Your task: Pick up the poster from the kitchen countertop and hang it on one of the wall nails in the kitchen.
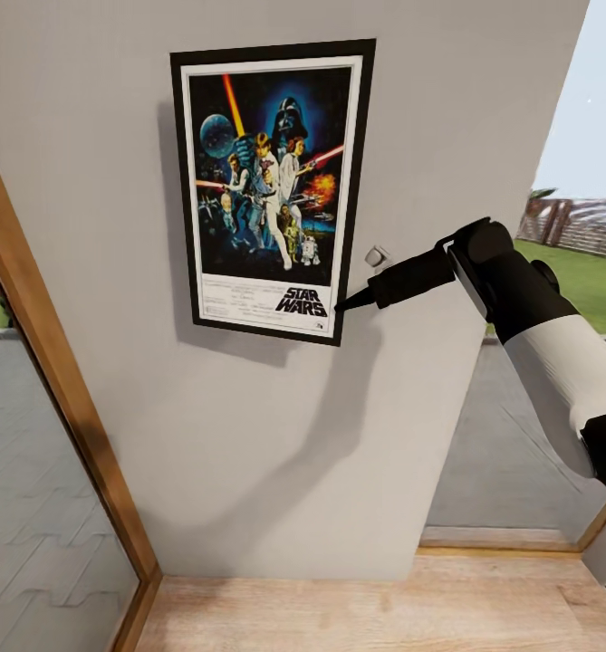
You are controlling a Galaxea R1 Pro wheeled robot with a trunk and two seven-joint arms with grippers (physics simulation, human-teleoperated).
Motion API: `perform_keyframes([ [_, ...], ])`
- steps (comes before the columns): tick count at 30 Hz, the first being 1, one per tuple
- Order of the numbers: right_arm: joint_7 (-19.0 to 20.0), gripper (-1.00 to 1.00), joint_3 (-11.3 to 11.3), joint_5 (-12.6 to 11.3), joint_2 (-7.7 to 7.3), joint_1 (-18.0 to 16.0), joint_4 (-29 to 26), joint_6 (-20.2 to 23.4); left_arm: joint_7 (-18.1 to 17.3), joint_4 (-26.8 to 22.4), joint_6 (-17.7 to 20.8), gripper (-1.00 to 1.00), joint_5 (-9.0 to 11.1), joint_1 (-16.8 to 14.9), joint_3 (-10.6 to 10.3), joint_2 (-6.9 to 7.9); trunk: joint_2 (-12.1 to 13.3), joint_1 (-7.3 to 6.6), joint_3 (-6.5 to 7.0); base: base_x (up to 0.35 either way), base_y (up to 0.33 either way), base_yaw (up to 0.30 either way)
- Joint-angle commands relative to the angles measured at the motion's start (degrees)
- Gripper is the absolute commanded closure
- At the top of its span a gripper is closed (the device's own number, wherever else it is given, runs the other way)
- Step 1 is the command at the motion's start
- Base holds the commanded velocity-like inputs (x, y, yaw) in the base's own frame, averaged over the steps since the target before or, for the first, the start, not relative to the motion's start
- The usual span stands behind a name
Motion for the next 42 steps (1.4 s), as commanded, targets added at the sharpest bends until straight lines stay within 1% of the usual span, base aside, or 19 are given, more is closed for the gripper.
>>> perform_keyframes([
  [1,0.39,1.00,0.08,0.12,-0.03,-0.08,-0.02,0.73,-0.17,-0.04,-0.07,-1.00,0.20,-0.01,-0.01,0.01,-0.12,0.05,-0.12,0.181,0.000,0.000],
  [11,0.39,1.00,0.04,0.12,-0.03,-0.08,-0.02,0.73,-0.17,-0.03,-0.07,-1.00,0.21,-0.01,-0.01,0.01,-0.12,0.05,-0.12,0.214,0.000,0.000],
  [22,0.39,1.00,0.08,0.07,-0.03,-0.08,-0.02,0.73,-0.17,0.05,-0.08,-1.00,0.21,-0.01,-0.01,0.01,-0.12,0.05,-0.12,0.020,0.000,0.000],
  [26,0.41,1.00,0.12,-0.09,-1.28,-0.08,-0.02,0.58,-0.39,-0.08,-0.13,-1.00,0.28,-0.01,0.06,-0.06,-0.12,0.06,-0.12,0.000,0.000,0.000],
  [42,0.41,1.00,0.12,-0.09,-1.28,-0.08,-0.02,0.58,-0.39,-0.08,-0.13,-1.00,0.28,-0.01,0.06,-0.06,-0.12,0.06,-0.12,0.000,0.000,0.000],
])
